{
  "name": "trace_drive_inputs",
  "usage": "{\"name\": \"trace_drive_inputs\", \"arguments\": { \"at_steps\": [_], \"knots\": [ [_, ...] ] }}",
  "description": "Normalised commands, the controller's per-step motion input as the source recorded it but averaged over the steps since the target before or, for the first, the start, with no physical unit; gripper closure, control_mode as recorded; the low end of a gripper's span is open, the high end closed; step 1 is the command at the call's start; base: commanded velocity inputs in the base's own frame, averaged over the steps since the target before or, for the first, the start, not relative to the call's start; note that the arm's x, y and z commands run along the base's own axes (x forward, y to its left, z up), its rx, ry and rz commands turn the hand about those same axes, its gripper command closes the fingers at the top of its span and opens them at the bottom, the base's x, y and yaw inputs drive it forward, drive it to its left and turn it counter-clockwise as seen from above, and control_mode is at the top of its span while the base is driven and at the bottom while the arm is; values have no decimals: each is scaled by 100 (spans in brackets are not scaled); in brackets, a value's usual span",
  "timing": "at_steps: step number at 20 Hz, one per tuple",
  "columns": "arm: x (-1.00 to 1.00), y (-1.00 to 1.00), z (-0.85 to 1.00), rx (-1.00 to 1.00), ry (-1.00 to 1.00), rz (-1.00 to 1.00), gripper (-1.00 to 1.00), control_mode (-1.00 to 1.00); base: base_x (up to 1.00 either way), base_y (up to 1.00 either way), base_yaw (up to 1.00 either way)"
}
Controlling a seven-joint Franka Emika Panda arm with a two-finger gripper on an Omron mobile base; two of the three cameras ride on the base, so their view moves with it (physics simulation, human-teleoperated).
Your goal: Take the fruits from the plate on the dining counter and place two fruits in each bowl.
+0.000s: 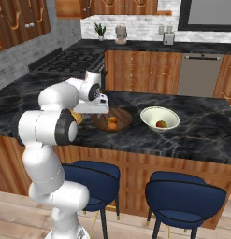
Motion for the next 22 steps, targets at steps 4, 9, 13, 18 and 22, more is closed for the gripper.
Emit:
{"name": "trace_drive_inputs", "arguments": {
  "at_steps": [4, 9, 13, 18, 22],
  "knots": [
    [13, 100, 24, 0, 2, 21, -100, -100, 0, 0, 0],
    [20, 97, 7, 0, 2, 6, -100, -100, 0, 0, 0],
    [26, 76, 0, 5, 0, 0, -100, -100, 0, 0, 0],
    [47, 39, -5, 1, 1, 0, -100, -100, 0, 0, 0],
    [63, 19, -49, -3, 0, 0, -100, -100, 0, 0, 0]
  ]
}}
